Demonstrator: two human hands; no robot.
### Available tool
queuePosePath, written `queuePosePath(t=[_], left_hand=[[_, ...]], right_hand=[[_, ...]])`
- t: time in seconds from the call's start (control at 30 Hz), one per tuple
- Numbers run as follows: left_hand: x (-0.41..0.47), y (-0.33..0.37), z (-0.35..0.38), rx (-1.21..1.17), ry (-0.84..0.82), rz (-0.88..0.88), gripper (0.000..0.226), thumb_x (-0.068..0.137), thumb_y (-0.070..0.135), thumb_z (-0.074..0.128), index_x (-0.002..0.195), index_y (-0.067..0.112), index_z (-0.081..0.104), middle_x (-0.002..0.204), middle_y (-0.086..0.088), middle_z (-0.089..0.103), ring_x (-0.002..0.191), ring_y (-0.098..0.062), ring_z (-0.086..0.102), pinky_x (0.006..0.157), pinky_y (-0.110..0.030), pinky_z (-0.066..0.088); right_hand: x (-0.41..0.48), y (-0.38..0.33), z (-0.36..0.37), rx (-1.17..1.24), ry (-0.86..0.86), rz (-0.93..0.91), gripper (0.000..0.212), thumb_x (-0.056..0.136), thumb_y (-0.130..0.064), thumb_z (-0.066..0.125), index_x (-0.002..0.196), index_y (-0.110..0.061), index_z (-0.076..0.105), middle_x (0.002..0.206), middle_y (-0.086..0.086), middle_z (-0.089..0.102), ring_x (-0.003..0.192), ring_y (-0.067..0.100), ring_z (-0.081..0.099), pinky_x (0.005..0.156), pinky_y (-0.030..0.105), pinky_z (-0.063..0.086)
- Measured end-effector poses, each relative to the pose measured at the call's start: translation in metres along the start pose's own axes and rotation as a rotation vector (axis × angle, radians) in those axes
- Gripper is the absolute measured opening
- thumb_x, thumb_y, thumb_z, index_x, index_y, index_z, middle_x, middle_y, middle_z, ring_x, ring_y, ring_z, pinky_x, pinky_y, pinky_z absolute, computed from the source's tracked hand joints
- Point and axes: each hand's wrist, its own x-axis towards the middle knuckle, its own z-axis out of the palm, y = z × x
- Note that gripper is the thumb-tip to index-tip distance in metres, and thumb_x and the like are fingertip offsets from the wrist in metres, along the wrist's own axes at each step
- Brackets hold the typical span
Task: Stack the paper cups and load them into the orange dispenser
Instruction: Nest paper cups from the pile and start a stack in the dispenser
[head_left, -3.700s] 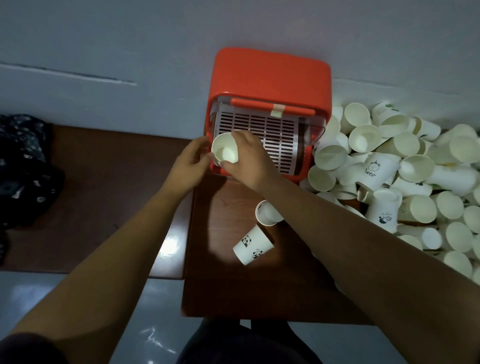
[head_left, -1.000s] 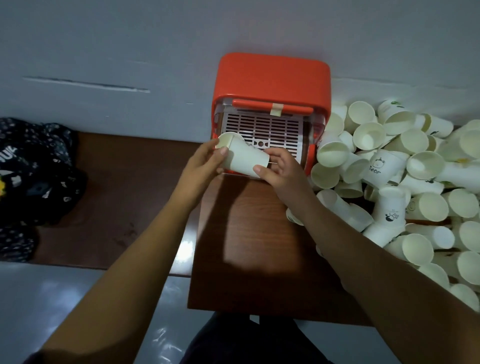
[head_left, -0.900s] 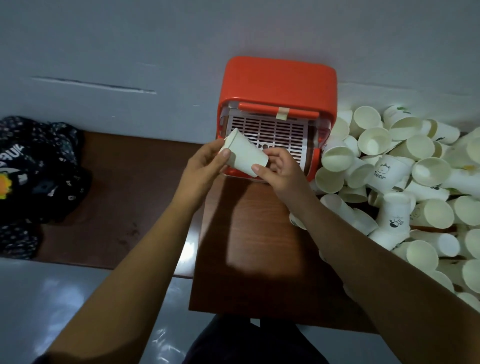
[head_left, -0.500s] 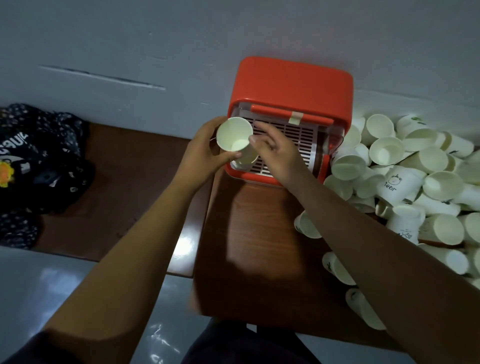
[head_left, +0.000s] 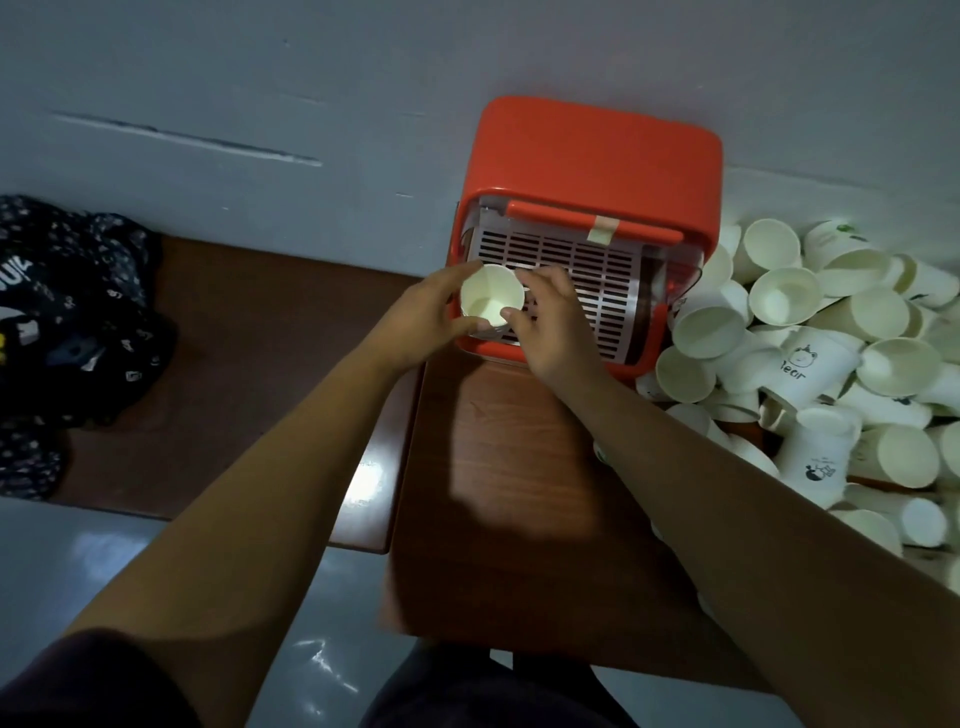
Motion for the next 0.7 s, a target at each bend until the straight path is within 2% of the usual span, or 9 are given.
queuePosePath(t=[0.1,0.13,0.27,0.33,0.43,0.5,0.53,0.6,0.7], left_hand=[[0.000,-0.001,0.003,0.038,0.001,-0.015,0.074,0.085,0.034,0.077,0.149,0.025,0.042,0.148,0.001,0.051,0.133,-0.019,0.050,0.111,-0.047,0.044],[-0.001,0.001,0.003,0.044,0.012,-0.009,0.072,0.085,0.034,0.077,0.149,0.024,0.043,0.147,0.000,0.052,0.133,-0.019,0.050,0.110,-0.046,0.044],[-0.014,0.013,0.000,0.102,0.108,0.054,0.064,0.089,0.029,0.071,0.146,0.016,0.045,0.149,-0.005,0.047,0.137,-0.021,0.042,0.114,-0.038,0.035],[-0.028,0.020,0.000,0.098,0.210,0.074,0.052,0.090,0.022,0.067,0.139,0.013,0.052,0.144,-0.007,0.046,0.136,-0.022,0.040,0.109,-0.031,0.034],[-0.053,0.033,0.010,-0.016,0.281,0.061,0.033,0.090,0.016,0.065,0.123,0.015,0.059,0.124,-0.002,0.050,0.116,-0.015,0.050,0.092,-0.018,0.041],[-0.064,0.042,0.023,-0.112,0.199,0.065,0.028,0.090,0.016,0.066,0.118,0.016,0.061,0.117,0.002,0.054,0.099,-0.007,0.057,0.080,-0.012,0.043],[-0.067,0.045,0.031,-0.141,0.134,0.081,0.027,0.090,0.016,0.067,0.117,0.016,0.061,0.114,0.002,0.056,0.094,-0.006,0.057,0.079,-0.014,0.045],[-0.071,0.052,0.050,-0.141,-0.003,0.118,0.028,0.090,0.017,0.069,0.117,0.015,0.062,0.111,0.001,0.059,0.094,-0.010,0.057,0.083,-0.025,0.049],[-0.068,0.063,0.078,-0.090,-0.138,0.161,0.036,0.087,0.021,0.074,0.119,0.015,0.061,0.115,0.001,0.058,0.099,-0.011,0.056,0.093,-0.032,0.050]], right_hand=[[0.000,0.001,0.002,-0.064,-0.021,0.012,0.049,0.093,-0.013,0.063,0.139,-0.003,0.050,0.130,0.009,0.051,0.118,0.021,0.051,0.097,0.019,0.036],[0.000,0.000,0.001,-0.067,-0.024,0.017,0.049,0.093,-0.014,0.063,0.139,-0.004,0.050,0.130,0.009,0.052,0.117,0.021,0.052,0.097,0.020,0.037],[-0.006,-0.006,-0.013,-0.046,0.009,0.035,0.047,0.095,-0.023,0.060,0.137,-0.005,0.051,0.128,0.012,0.055,0.114,0.023,0.056,0.097,0.039,0.048],[-0.019,-0.006,-0.028,-0.061,0.020,0.059,0.047,0.095,-0.025,0.059,0.138,-0.007,0.050,0.131,0.011,0.054,0.119,0.021,0.053,0.100,0.037,0.045],[-0.055,0.002,-0.057,-0.104,0.046,0.064,0.044,0.095,-0.026,0.057,0.137,-0.014,0.048,0.131,0.004,0.054,0.119,0.014,0.050,0.099,0.030,0.042],[-0.081,0.012,-0.076,-0.112,0.086,0.073,0.039,0.094,-0.024,0.058,0.132,-0.018,0.051,0.126,0.001,0.056,0.113,0.011,0.053,0.093,0.027,0.045],[-0.093,0.018,-0.084,-0.122,0.104,0.101,0.037,0.093,-0.023,0.059,0.129,-0.020,0.052,0.123,0.000,0.056,0.110,0.012,0.054,0.089,0.026,0.045],[-0.116,0.031,-0.097,-0.178,0.139,0.195,0.038,0.091,-0.023,0.061,0.127,-0.019,0.053,0.121,0.001,0.056,0.110,0.015,0.054,0.088,0.028,0.044],[-0.139,0.048,-0.110,-0.289,0.146,0.310,0.051,0.088,-0.024,0.066,0.134,-0.014,0.049,0.132,0.006,0.052,0.119,0.022,0.051,0.097,0.036,0.044]])
